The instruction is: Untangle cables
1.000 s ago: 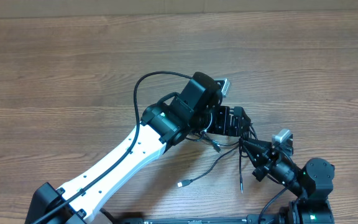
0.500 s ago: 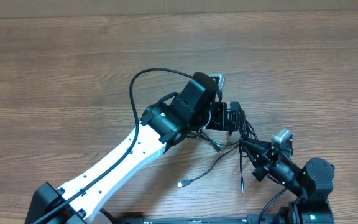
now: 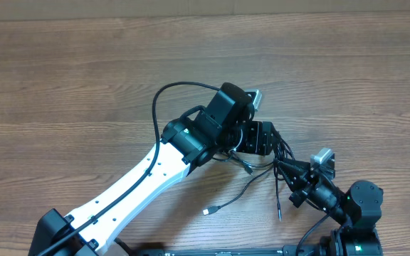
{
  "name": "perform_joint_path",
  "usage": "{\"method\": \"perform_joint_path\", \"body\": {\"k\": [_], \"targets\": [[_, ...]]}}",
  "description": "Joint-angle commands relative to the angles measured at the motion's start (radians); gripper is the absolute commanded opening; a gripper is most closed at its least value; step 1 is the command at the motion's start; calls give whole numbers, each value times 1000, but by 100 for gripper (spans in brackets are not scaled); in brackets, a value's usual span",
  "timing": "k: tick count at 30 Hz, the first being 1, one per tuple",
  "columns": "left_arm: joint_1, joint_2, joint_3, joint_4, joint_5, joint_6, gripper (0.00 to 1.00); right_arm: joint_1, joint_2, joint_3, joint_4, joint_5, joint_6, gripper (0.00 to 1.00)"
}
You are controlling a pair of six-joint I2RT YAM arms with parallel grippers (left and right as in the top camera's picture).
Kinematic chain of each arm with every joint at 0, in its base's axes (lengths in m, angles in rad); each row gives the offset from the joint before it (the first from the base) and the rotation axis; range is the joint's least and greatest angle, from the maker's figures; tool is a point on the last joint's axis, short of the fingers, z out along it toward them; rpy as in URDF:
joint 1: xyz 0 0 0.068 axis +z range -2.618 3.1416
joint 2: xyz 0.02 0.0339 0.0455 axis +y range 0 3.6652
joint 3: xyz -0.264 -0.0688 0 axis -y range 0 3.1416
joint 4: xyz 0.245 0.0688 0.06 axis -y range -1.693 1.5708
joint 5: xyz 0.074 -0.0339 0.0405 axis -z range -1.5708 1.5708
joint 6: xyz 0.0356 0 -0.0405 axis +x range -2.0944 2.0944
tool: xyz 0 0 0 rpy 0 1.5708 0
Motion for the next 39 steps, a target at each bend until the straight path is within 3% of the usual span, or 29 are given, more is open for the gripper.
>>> {"method": "perform_joint_path", "body": {"k": [1,10,17,24,29,36,39], "targets": [[-9,-28,17,13,148,6,78,-2,-4,-4,7,-2,-9,4],[-47,-28,17,16,149,-63,75,-2,-5,-4,7,-2,-9,4],[-113,-28,17,16,-65,-212,57,-2,-5,-4,7,-2,-9,4],[-158,-28,17,16,-289,-333,56,-2,-5,-4,7,-2,-9,4],[-164,-28,17,16,-343,-347,48,-2,-5,-4,7,-2,-9,4],[-164,-28,17,16,-343,-349,23,-2,-4,-4,7,-2,-9,4],[-165,-28,17,16,-335,-349,21,-2,-5,-4,7,-2,-9,4]]}}
